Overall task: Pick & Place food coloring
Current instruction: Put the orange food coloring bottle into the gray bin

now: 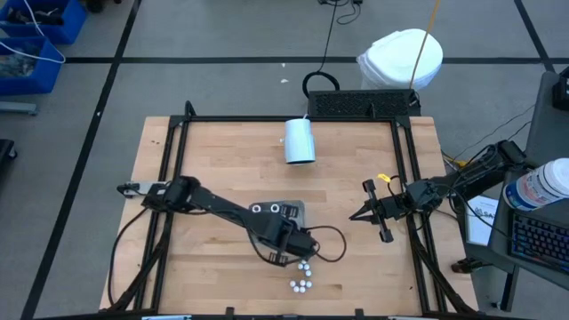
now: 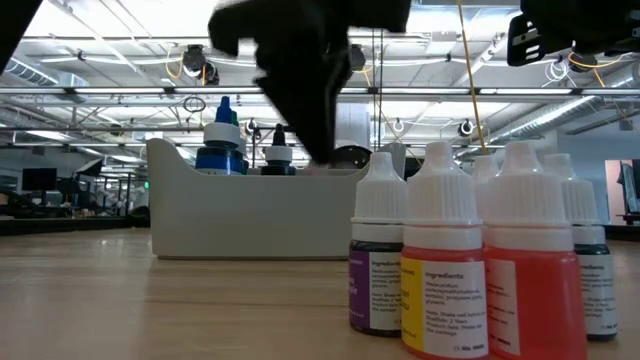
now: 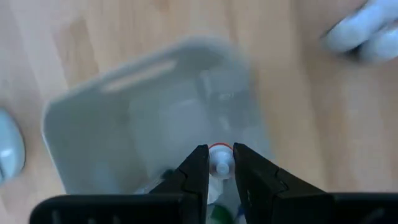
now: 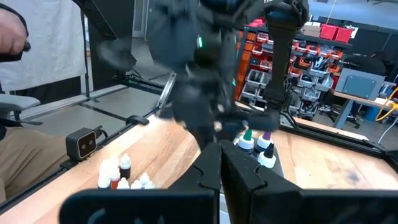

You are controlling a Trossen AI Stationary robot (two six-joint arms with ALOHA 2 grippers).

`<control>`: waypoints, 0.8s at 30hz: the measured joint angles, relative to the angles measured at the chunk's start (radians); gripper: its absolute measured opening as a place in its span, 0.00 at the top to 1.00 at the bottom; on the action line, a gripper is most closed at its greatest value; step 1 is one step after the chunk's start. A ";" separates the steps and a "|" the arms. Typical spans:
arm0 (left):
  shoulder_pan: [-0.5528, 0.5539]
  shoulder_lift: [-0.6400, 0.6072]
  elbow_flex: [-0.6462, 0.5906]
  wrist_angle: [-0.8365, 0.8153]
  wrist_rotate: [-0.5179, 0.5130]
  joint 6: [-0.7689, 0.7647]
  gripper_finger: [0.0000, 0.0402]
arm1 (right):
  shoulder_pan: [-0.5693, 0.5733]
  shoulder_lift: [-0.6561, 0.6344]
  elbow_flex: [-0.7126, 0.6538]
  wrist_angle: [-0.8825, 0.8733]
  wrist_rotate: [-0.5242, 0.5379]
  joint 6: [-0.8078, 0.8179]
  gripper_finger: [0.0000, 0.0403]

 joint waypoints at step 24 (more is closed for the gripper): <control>0.014 0.000 -0.102 0.132 0.073 -0.049 0.83 | 0.000 0.000 0.000 0.000 -0.001 0.014 1.00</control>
